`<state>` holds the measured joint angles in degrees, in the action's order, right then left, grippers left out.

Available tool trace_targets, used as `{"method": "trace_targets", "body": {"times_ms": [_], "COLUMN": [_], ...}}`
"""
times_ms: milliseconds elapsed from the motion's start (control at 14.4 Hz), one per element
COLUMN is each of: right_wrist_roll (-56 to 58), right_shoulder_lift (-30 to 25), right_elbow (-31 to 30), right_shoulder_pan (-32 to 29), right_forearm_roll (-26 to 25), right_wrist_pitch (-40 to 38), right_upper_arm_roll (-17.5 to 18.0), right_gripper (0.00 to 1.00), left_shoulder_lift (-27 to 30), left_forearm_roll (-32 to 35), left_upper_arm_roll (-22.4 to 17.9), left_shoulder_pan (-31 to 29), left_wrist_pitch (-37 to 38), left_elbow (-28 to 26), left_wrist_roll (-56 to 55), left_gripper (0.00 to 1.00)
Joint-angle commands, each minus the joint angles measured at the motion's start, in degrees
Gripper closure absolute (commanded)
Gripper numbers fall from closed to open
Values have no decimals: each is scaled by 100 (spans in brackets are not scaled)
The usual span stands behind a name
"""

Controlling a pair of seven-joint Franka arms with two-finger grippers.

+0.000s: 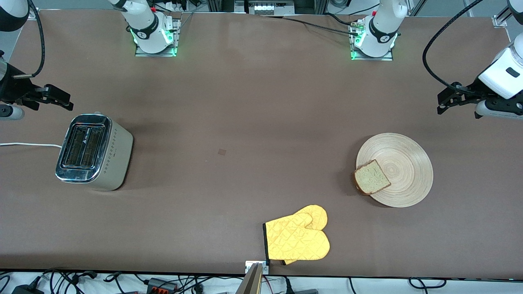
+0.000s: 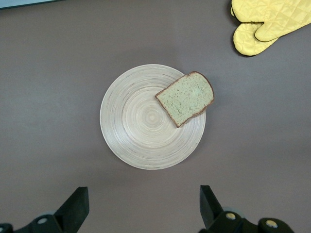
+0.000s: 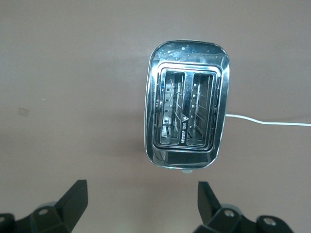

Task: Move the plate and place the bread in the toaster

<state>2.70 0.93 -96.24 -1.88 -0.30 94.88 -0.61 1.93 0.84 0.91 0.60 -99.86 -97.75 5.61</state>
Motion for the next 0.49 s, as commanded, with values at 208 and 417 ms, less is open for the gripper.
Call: {"method": "trace_targets", "body": {"times_ms": [208,417], "right_wrist_roll": [-59,-60], "right_shoulder_lift": [-120,-120], "right_elbow": [-53,-53], "right_shoulder_pan": [-40,-40], "right_forearm_roll": [-75,-67], "right_wrist_pitch": [-40,-22], "right_upper_arm_roll": [79,70], "right_gripper": [0,0], "left_shoulder_lift": [80,88], "left_forearm_roll": [39,39], "left_upper_arm_roll": [15,23], "left_shoulder_pan": [2,-7], "left_wrist_pitch": [-34,-34], "left_elbow": [-51,-51], "left_wrist_roll": [-52,-52], "left_gripper": [0,0]}}
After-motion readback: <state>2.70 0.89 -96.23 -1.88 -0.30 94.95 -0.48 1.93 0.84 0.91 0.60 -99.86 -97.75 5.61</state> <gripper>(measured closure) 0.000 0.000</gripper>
